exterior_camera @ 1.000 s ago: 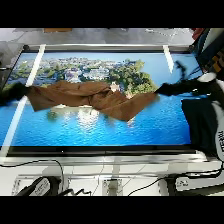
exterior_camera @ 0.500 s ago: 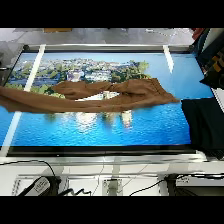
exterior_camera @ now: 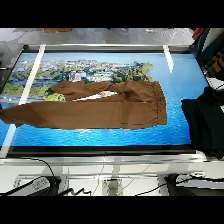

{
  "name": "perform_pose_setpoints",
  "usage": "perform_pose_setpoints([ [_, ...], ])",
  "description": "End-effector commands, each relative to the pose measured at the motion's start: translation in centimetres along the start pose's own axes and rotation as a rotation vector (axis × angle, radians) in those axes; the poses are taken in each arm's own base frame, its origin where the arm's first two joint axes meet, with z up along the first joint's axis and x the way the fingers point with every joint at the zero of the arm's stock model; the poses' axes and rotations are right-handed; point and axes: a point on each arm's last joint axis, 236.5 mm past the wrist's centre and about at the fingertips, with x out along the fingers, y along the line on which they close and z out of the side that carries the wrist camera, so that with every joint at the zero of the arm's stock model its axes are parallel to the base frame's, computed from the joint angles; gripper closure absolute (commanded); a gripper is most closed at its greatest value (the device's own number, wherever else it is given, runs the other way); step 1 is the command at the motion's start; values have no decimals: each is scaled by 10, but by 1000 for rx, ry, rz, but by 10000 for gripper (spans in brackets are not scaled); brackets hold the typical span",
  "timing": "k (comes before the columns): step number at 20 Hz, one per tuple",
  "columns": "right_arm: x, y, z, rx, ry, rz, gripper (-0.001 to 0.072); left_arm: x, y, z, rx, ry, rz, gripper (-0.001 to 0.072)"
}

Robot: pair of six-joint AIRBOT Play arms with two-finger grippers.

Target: Fold the clothes and pants, and hang the long-sleeved shirts on hangers.

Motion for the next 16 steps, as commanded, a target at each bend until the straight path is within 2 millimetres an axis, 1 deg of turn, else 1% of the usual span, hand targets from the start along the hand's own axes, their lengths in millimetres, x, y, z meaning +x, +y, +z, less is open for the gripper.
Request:
perform_pose_setpoints([
  [1, 44, 8, -59, 76, 168, 114, 683, 18, 5, -18, 32, 102, 4, 694],
  [2, 58, 14, -73, 92, 206, 147, 575, 20, 5, -18, 31, 104, 3, 694],
  [3, 73, 17, -86, 102, 238, 155, 258, 21, 5, -18, 31, 106, 3, 694],
  [4, 87, 18, -95, 107, 252, 148, 36, 23, 5, -19, 31, 109, 2, 694],
  [5, 104, 18, -100, 109, 247, 131, 25, 23, 5, -19, 31, 112, 0, 694],
  [8, 145, 26, -114, 134, 254, 85, 34, 24, 4, -19, 30, 112, -2, 694],
  [10, 164, 36, -118, 147, 288, 89, 74, 24, 4, -19, 30, 113, -3, 694],
  [11, 171, 42, -120, 157, 305, 110, 74, 24, 4, -19, 30, 113, -3, 694],
  [12, 178, 46, -120, 174, 310, 129, 89, 24, 4, -19, 30, 113, -3, 694],
  [13, 181, 47, -116, 190, 298, 137, 157, 24, 4, -19, 30, 112, -2, 694],
  [14, 184, 45, -111, 195, 274, 134, 257, 24, 4, -19, 30, 112, -2, 693],
  [15, 184, 44, -105, 190, 247, 130, 393, 24, 4, -19, 30, 112, -2, 694],
  [16, 185, 42, -99, 184, 221, 120, 512, 24, 4, -19, 30, 112, -2, 694],
])
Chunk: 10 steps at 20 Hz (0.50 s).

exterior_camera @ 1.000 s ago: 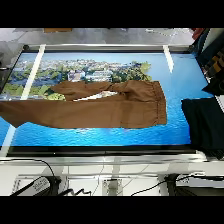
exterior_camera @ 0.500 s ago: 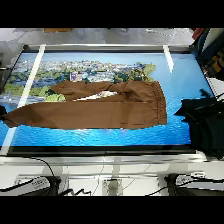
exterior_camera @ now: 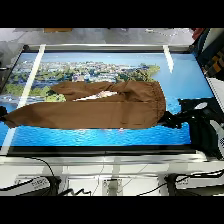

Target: Fold the clothes and pants, and hang the long-sleeved shirts on hangers.

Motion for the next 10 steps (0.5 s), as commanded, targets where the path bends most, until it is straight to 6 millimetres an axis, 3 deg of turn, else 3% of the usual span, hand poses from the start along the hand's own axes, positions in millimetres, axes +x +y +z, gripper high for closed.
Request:
perform_pose_setpoints([
  [1, 5, 0, 21, 8, -89, -8, 611, 0, 0, 0, 0, -1, 1, 694],
  [2, 2, 0, 28, 1, -115, -15, 684, 0, 0, 0, 0, -1, 1, 694],
  [5, -17, 11, 44, -85, -168, -25, 684, -1, 1, 2, 1, -7, 2, 694],
  [7, -40, 9, 53, -149, -237, -96, 685, -6, 2, 8, 34, -38, 11, 693],
  [10, -81, 11, 54, -200, -337, -199, 685, -35, 5, 38, 105, -150, 40, 693],
])
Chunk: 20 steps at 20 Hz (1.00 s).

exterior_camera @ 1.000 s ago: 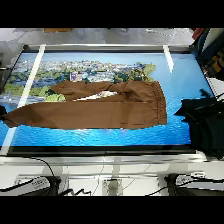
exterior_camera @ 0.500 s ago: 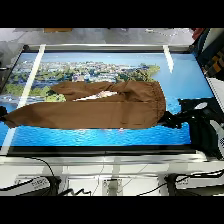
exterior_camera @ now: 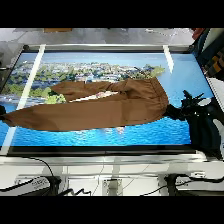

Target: Fold the clothes and pants, and hang the long-sleeved shirts on hangers.

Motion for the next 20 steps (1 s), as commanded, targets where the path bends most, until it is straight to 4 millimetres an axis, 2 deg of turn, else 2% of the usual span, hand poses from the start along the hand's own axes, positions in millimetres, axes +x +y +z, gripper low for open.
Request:
perform_pose_setpoints([
  [1, -40, 0, 10, -73, -106, -90, 685, -28, 0, 35, 71, -137, 12, 693],
  [4, -62, 7, -5, -85, -184, -104, 685, -63, -15, 69, 161, -328, -13, 693],
  [6, -69, 7, -26, -80, -188, -121, 685, -81, -37, 81, 248, -414, -71, 693],
  [7, -70, 6, -38, -81, -177, -126, 685, -77, -44, 71, 288, -377, -99, 693],
  [9, -70, 5, -65, -88, -128, -132, 685, -48, -42, 23, 325, -175, -123, 693],
  [11, -73, 1, -87, -108, -74, -155, 684, -14, -16, -31, 331, 38, -51, 694],
  [13, -81, -9, -100, -142, -31, -212, 685, 4, 30, -76, 294, 218, 120, 693],
  [14, -83, -14, -105, -151, -9, -234, 684, 9, 45, -91, 292, 264, 165, 693],
  [15, -84, -18, -112, -155, 21, -249, 684, 15, 49, -98, 279, 275, 164, 693],
  [20, -87, -24, -139, -152, 141, -267, 684, 43, 57, -141, 271, 393, 129, 693],
])
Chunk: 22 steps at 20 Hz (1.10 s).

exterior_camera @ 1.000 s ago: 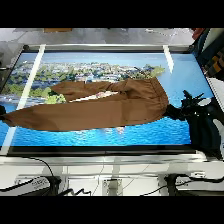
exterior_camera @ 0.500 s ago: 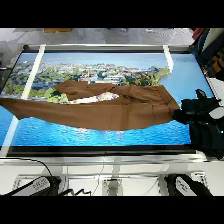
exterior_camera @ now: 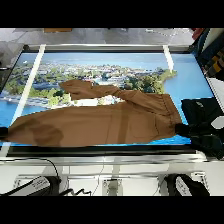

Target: Fold the clothes and pants, and hang the long-sleeved shirts on hangers.

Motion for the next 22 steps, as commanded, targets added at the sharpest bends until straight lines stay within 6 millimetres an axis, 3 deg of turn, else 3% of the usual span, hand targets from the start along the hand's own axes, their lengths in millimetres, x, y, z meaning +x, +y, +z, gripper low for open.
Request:
perform_pose_setpoints([
  [1, -2, -7, -29, -17, 116, -29, 684, 27, 8, -29, 23, 119, 23, 693],
  [5, -7, -17, -52, -30, 218, -71, 684, 41, 21, -32, 60, 165, 64, 693],
  [9, -7, -16, -52, -27, 215, -69, 679, 55, 16, -36, 68, 200, 35, 683],
  [10, -6, -17, -50, -28, 209, -71, 571, 57, 16, -34, 70, 196, 37, 569],
  [11, -6, -18, -46, -29, 191, -75, 308, 57, 17, -32, 71, 187, 43, 209],
  [12, -5, -19, -41, -30, 169, -80, 137, 57, 20, -28, 62, 174, 53, -1],
  [14, -3, -21, -30, -33, 123, -91, 118, 54, 23, -23, 36, 158, 67, 21],
  [16, -3, -24, -17, -36, 69, -103, 118, 45, 26, -10, -35, 128, 89, 145],
  [19, -4, -35, 23, -12, -104, -150, 118, 22, 24, 28, -132, 37, 127, 150],
  [22, -7, -56, 72, 184, -277, -161, 119, 4, -2, 67, -79, -46, 112, 150],
])
